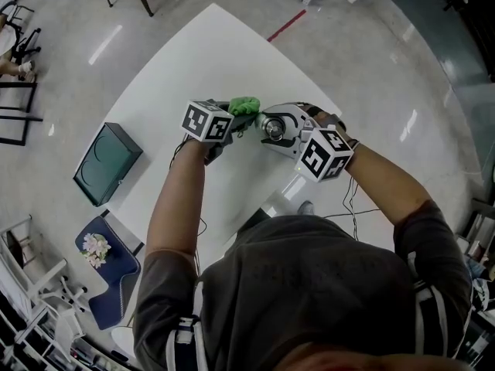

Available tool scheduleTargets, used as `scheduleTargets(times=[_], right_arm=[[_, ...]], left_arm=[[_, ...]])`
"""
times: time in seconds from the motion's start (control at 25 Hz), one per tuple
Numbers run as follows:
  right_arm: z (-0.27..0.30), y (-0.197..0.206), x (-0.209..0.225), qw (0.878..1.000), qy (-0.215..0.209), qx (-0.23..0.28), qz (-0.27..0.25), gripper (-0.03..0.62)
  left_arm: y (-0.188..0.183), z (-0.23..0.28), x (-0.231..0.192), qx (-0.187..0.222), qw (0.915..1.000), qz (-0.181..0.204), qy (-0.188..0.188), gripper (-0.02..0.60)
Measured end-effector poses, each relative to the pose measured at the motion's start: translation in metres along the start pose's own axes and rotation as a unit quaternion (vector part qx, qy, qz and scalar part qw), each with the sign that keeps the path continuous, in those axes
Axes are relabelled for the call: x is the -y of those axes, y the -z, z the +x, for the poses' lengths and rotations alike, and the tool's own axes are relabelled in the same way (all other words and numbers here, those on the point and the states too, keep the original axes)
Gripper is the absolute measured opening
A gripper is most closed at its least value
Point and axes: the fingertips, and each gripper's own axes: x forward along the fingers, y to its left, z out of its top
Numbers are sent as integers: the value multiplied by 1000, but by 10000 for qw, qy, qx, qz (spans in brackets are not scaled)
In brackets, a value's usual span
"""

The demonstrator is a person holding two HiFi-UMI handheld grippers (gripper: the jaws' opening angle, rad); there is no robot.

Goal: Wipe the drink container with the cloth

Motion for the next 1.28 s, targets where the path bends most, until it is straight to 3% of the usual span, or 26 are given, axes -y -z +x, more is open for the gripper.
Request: scheduleTargets(times=[0.12, 0.24, 0.44, 0.56, 0.76, 0.88, 1.0, 1.12, 1.2, 1.28], right_arm=[[4, 2, -12, 9997, -239, 39, -68, 255], [16, 3, -29, 9985, -498, 41, -241, 255], [39, 7, -49, 9956, -847, 29, -393, 255], [47, 16, -53, 9948, -905, -58, -469, 255], [47, 19, -47, 9951, -921, -20, -346, 255], [46, 19, -47, 9953, -913, 6, -327, 255], [46, 20, -47, 9957, -885, 5, -268, 255], [44, 24, -40, 9971, -745, -37, 168, 255], [44, 27, -34, 9966, -597, -59, 567, 256], [44, 27, -31, 9961, -497, -56, 731, 260]], left_arm=[[-22, -13, 3, 299, 9986, -83, 419, 137], [-43, -18, 20, 417, 9894, -295, 1358, 137], [-31, 10, 37, -282, 9637, -815, 2527, 137], [-14, 30, 44, -741, 9540, -866, 2771, 137], [-1, 49, 41, -976, 9520, -804, 2788, 135], [3, 54, 39, -1066, 9572, -590, 2626, 133], [15, 65, 24, -1319, 9701, -215, 2028, 130], [18, 65, 7, -1389, 9814, 278, 1294, 124], [14, 50, -10, -1130, 9902, 357, 741, 124], [5, 23, -20, -531, 9978, 132, 362, 125]])
